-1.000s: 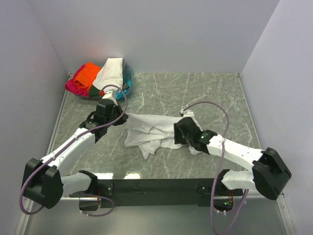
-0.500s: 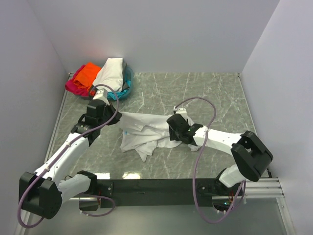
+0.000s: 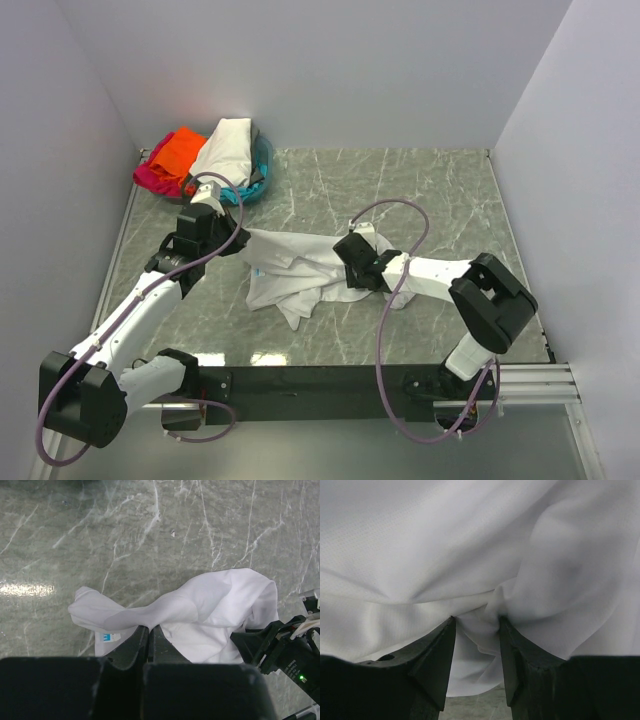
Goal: Fold and stack the t-shirts
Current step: Flatten the tshirt out
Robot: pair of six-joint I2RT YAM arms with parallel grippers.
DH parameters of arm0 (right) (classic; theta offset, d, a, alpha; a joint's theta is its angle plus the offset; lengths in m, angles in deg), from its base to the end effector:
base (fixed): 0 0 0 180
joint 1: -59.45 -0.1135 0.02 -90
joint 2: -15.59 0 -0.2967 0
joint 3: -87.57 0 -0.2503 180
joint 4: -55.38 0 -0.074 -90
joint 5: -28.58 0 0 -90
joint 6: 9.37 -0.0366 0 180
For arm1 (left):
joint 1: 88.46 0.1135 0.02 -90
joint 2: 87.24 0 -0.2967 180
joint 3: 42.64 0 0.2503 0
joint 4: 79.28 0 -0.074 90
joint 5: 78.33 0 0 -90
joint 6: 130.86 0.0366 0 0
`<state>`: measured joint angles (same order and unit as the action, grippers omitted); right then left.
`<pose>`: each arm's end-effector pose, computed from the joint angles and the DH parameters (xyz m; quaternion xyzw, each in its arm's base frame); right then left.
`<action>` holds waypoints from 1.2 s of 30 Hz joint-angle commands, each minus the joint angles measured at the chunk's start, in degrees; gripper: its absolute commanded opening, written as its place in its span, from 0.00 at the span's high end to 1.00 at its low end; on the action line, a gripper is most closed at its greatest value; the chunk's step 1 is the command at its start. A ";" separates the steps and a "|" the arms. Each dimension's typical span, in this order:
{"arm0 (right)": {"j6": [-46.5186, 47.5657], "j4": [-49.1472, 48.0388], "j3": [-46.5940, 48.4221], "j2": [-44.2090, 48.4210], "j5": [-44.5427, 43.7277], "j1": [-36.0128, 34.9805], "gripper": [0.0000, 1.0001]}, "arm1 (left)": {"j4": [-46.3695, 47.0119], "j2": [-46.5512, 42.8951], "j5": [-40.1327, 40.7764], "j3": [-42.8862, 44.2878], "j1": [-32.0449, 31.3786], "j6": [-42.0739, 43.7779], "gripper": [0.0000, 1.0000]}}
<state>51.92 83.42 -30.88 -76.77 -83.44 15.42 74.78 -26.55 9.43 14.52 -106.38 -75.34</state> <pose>0.2274 0.2007 0.1894 -0.0752 0.9439 0.0082 0.3213 0.2097 -0.0693 0.3024 -0.1146 0.8560 -0.2376 0.4447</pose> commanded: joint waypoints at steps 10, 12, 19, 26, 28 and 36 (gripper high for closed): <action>-1.96 3.92 2.24 -0.29 -4.43 -0.79 1.00 | 0.30 -1.10 0.22 0.13 0.86 1.52 0.99; -1.88 5.77 3.03 2.95 -5.92 -0.71 1.00 | 0.12 -0.66 0.57 0.48 1.30 1.52 0.99; 0.49 14.03 5.58 17.28 -8.39 0.00 0.99 | -0.93 -0.83 -0.49 3.55 5.51 1.69 0.99; 6.38 16.84 10.23 28.89 -11.20 5.08 1.00 | -4.44 -2.32 -1.71 11.98 8.06 2.75 0.99; 8.65 19.21 15.14 31.09 -12.25 7.73 1.00 | -6.90 -2.59 -2.06 16.27 9.12 3.62 0.99; 15.34 23.09 33.50 36.90 -16.56 9.58 1.00 | -13.15 -5.49 -3.46 27.63 12.28 6.18 0.99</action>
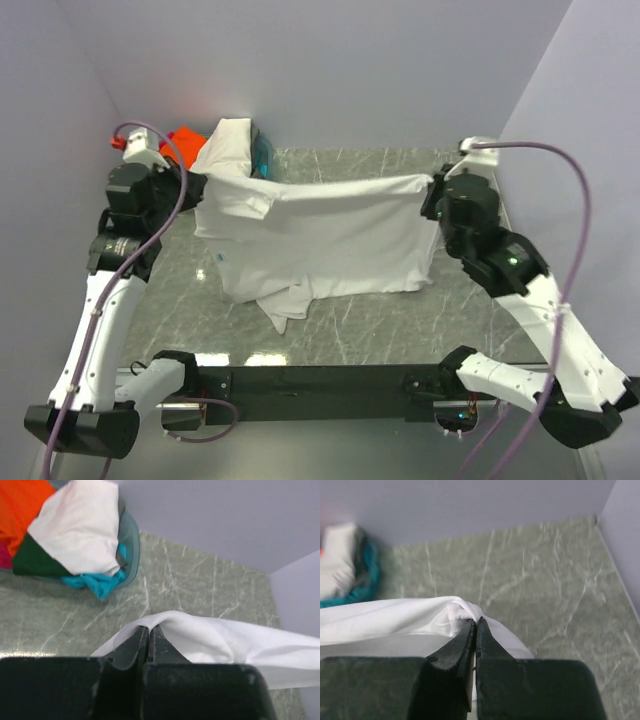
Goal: Fold and stack the t-shirts
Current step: Flatten the tshirt out
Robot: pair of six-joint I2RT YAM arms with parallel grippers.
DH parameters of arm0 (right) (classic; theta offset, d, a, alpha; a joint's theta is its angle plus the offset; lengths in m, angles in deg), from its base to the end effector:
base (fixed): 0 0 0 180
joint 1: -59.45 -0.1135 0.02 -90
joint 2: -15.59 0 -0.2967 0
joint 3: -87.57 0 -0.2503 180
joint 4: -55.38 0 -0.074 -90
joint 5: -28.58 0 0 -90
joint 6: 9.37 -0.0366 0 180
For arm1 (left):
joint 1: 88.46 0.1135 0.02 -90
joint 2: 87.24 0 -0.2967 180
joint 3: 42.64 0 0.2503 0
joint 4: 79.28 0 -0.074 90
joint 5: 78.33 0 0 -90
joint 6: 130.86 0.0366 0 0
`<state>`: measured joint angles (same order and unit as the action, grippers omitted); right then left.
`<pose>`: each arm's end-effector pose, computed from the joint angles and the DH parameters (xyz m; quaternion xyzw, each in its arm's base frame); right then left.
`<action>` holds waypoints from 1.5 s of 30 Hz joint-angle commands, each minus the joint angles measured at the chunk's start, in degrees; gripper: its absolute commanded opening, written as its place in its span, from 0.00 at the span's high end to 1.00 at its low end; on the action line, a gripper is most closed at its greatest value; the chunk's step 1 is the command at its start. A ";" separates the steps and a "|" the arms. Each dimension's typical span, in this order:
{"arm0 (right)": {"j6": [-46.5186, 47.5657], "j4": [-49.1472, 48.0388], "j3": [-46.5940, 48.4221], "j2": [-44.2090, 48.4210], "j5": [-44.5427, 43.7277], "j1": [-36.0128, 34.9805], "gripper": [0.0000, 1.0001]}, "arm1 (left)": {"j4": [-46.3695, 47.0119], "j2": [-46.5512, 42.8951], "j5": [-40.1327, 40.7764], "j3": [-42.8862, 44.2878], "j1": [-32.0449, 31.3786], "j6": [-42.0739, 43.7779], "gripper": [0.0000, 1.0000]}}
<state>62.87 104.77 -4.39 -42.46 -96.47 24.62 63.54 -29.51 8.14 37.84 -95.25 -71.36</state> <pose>0.1580 0.0843 0.4558 0.0566 0.7955 0.0238 0.6029 0.1978 -0.0258 0.4336 -0.1438 0.7770 -0.2189 0.5725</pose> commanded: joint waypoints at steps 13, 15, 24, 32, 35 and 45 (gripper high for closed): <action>5.55 7.10 10.56 12.42 -1.43 0.38 1.00 | -0.17 -7.72 -25.10 6.28 1.34 -2.62 0.99; 5.02 6.92 7.41 12.25 -2.30 0.38 1.00 | 3.25 -6.33 -27.31 2.32 1.34 -4.47 0.99; -1.22 1.57 -10.07 10.14 -2.75 2.04 1.00 | 15.22 1.93 -26.36 -19.66 0.99 -7.11 0.81; -3.51 -5.29 -19.67 5.22 3.67 5.47 1.00 | 16.80 3.18 -16.08 -28.54 -3.49 -6.23 0.24; -3.60 -7.14 -20.55 3.82 5.33 5.91 1.00 | 18.21 4.66 -12.56 -30.75 -6.48 -7.03 0.25; -2.98 -9.42 -22.84 3.28 7.80 6.09 1.00 | 22.87 18.72 -2.63 -24.95 -12.81 -3.96 0.35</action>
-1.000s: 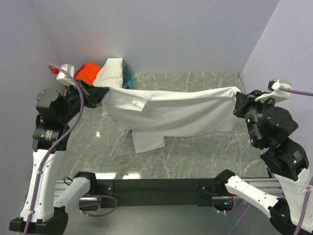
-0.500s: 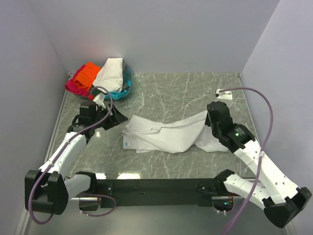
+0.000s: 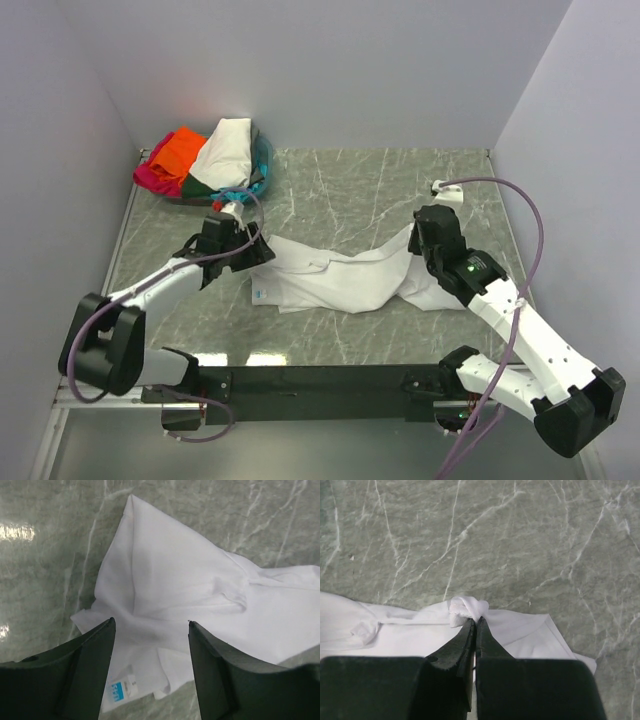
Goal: Fold and stack the t-shirts
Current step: Flatten the tshirt out
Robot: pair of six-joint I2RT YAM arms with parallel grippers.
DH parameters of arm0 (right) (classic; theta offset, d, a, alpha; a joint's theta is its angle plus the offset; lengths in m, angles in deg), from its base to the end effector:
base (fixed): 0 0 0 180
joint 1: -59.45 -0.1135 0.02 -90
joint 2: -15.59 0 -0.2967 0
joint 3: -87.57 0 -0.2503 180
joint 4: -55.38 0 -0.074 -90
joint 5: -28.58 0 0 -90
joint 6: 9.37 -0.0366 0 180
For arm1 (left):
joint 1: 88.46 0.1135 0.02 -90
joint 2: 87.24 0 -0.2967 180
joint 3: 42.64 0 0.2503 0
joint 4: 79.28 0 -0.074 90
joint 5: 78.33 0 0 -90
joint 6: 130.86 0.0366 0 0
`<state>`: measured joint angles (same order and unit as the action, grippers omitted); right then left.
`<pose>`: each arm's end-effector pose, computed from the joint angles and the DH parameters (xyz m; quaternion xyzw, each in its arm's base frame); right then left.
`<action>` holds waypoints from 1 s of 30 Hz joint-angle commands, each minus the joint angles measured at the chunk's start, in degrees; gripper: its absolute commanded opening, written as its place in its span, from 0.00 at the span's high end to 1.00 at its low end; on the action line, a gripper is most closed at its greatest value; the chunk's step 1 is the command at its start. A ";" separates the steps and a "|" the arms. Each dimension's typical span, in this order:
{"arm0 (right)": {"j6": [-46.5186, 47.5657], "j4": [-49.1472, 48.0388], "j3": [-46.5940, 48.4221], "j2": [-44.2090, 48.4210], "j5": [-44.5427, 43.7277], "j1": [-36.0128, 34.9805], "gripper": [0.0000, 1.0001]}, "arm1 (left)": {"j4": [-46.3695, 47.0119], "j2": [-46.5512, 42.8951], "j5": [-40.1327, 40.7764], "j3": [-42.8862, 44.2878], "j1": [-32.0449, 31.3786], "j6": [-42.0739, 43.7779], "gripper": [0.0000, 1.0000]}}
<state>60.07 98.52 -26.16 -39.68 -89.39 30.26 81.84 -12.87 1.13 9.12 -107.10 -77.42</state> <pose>0.1714 0.0761 0.3485 0.0527 0.8557 0.0056 0.5148 0.2381 -0.0874 0.2301 -0.1041 0.9027 -0.2637 0.3237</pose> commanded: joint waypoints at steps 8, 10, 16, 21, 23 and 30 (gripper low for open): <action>0.43 -4.14 -3.18 0.86 1.25 1.15 1.00 | 3.35 11.76 8.43 9.13 -3.77 4.65 0.39; 0.69 -4.40 -3.36 0.95 1.42 1.24 1.00 | 3.17 12.55 9.40 9.13 -4.04 4.83 0.41; 0.87 -5.19 -4.15 0.95 2.21 1.94 1.00 | 2.38 13.87 10.37 9.31 -5.71 5.09 0.48; 0.87 -5.28 -4.50 1.04 2.83 2.21 1.00 | 0.54 16.33 10.37 10.80 -7.12 5.79 0.52; 0.87 -5.20 -4.59 1.30 2.74 2.38 1.00 | -0.25 16.86 12.63 11.06 -7.73 5.88 0.55; 0.87 -4.49 -4.59 3.05 2.57 2.65 1.00 | -1.22 15.99 14.15 11.41 -8.00 5.88 0.97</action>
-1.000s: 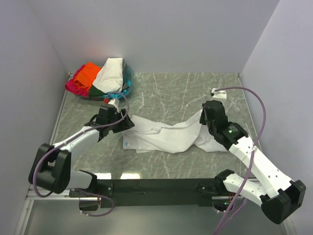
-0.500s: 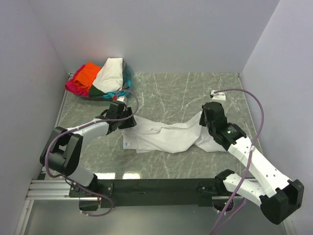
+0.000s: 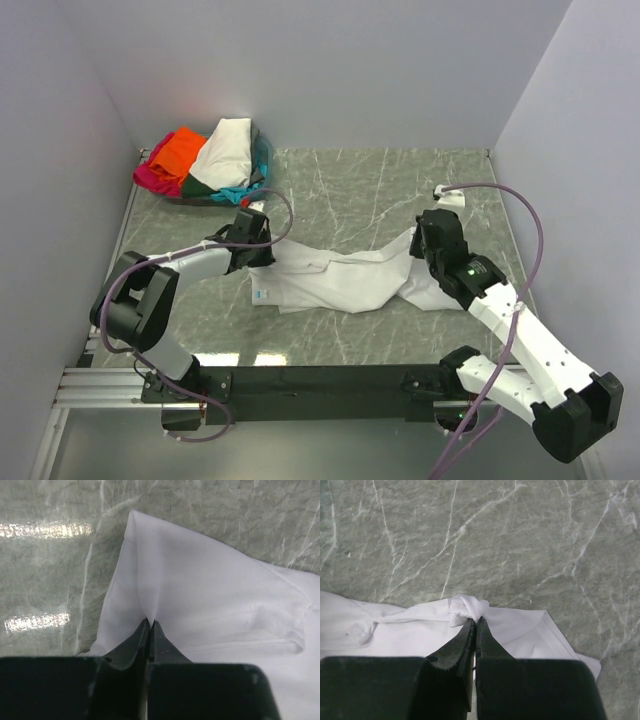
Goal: Fold and stack the t-shirts
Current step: Flatten the tshirt out
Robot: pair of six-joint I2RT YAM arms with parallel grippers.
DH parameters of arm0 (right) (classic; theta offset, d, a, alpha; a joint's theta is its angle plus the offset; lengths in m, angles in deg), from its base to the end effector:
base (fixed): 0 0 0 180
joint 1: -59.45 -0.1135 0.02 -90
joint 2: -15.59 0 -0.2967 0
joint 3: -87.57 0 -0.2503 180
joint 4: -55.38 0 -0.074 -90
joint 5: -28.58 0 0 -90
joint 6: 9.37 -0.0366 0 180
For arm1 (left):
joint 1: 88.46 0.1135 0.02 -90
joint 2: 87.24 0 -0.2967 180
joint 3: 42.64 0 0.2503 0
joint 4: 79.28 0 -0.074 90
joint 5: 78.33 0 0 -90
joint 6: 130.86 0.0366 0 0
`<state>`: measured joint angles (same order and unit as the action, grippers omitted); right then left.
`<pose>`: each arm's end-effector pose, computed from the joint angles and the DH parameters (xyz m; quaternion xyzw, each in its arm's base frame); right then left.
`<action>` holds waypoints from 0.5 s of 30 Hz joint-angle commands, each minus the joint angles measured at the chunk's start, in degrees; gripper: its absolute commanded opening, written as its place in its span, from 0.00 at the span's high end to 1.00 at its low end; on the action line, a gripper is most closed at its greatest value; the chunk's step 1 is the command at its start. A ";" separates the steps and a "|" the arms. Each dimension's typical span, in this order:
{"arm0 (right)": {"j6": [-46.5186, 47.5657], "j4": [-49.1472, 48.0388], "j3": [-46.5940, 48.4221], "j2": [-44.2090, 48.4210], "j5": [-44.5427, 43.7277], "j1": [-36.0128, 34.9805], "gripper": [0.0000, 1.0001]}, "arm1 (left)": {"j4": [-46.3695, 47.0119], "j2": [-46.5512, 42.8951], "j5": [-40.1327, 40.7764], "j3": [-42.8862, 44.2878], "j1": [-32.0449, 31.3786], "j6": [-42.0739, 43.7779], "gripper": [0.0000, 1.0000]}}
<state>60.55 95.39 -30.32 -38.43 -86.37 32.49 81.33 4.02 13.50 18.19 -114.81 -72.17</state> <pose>0.1714 0.0699 0.3321 0.0534 0.8584 0.0160 0.5100 0.2816 -0.1382 0.1989 -0.0461 0.9379 -0.1525 0.3081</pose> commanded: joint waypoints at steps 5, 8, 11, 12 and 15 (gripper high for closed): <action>0.74 0.56 0.97 3.04 -1.41 0.59 1.00 | -3.00 -5.73 2.30 4.10 -0.28 0.72 0.99; 1.18 2.50 2.72 4.88 -2.20 0.51 1.00 | -5.90 -11.18 2.57 6.38 -0.28 0.72 0.99; 1.88 4.43 4.83 7.52 -2.47 0.59 1.00 | -9.33 -16.19 1.25 9.37 -0.28 1.25 0.99; 2.23 5.57 5.36 8.83 -2.65 0.59 1.00 | -10.81 -17.25 0.64 10.68 -0.28 1.34 0.99; 2.50 8.55 8.60 11.64 -3.61 0.51 1.00 | -13.28 -23.12 -0.77 12.19 -0.20 1.43 0.99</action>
<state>61.86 101.56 -26.99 -30.39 -87.51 32.62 71.48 -13.83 14.09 27.41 -114.81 -71.67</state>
